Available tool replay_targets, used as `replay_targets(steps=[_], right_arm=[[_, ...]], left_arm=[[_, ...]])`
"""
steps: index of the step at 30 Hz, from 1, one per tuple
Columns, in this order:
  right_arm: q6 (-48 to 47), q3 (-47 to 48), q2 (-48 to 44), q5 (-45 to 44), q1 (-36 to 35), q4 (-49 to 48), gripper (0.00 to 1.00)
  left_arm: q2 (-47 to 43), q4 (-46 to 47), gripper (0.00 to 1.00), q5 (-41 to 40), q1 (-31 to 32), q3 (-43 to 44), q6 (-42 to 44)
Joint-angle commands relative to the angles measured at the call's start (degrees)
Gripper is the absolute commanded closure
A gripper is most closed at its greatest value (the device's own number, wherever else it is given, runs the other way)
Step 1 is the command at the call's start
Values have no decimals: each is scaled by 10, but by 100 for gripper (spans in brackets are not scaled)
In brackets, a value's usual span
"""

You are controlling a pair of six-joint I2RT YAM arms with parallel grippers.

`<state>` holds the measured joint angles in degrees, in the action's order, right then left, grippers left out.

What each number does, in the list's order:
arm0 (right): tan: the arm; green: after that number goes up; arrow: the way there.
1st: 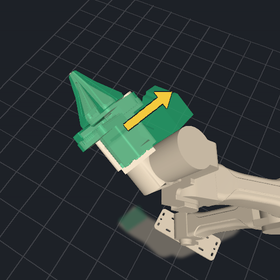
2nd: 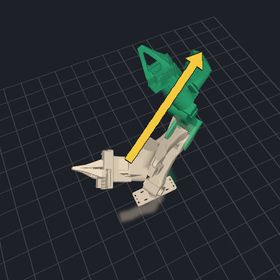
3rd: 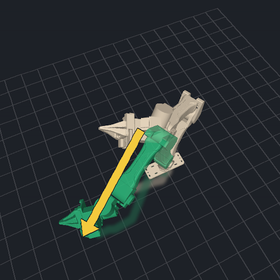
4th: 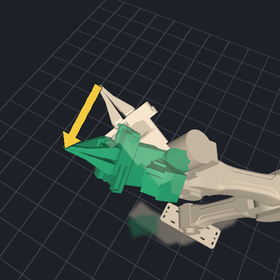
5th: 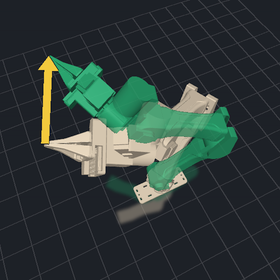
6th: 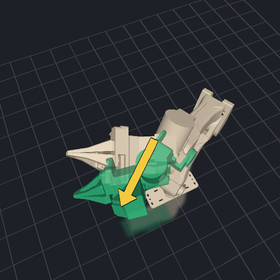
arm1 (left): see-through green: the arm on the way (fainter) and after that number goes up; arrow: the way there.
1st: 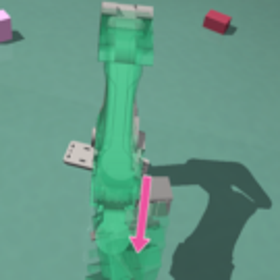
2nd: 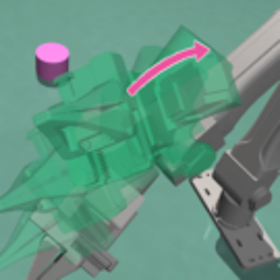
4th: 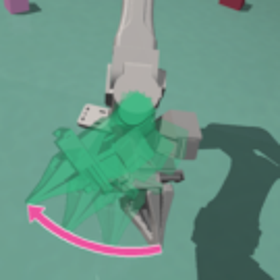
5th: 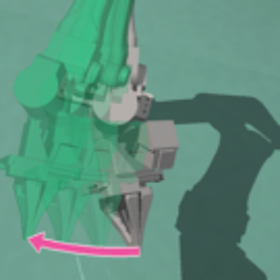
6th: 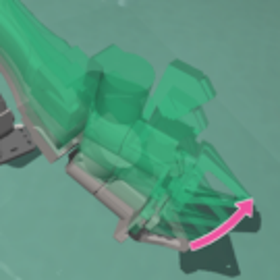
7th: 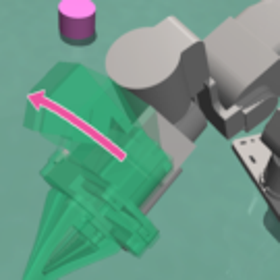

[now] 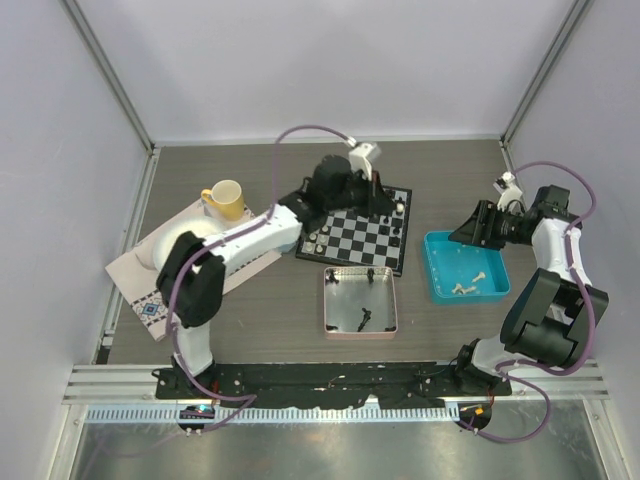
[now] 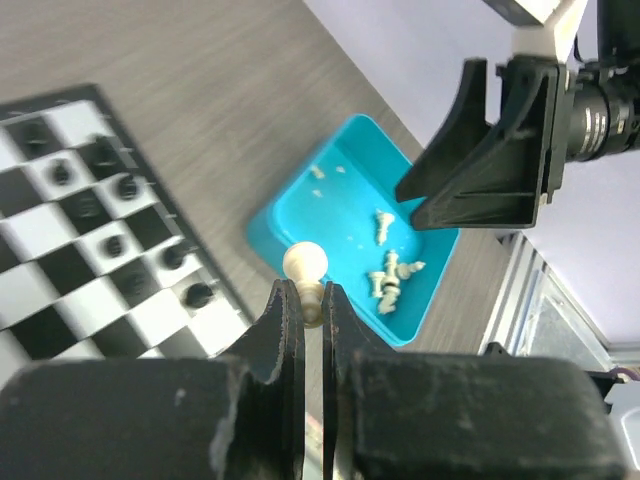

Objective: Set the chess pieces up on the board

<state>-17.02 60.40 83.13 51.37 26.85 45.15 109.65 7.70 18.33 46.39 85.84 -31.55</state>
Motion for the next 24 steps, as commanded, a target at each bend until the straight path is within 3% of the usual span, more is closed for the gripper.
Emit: replay_targets(steps=[1, 5, 10, 17, 24], right_arm=[[-61, -15, -11, 31, 2, -31, 37], [-95, -23, -13, 41, 2, -35, 37], [-115, -37, -21, 59, 2, -35, 37], [-124, -38, -22, 56, 2, -35, 37], [-126, -36, -17, 57, 2, -32, 37]], left_arm=[[-57, -194, 100, 9, -71, 31, 60], [-51, -358, 100, -14, -126, 108, 117], [6, -485, 100, -52, -162, 207, 189], [69, -561, 100, -80, -171, 327, 229], [105, -596, 100, -81, -181, 376, 240]])
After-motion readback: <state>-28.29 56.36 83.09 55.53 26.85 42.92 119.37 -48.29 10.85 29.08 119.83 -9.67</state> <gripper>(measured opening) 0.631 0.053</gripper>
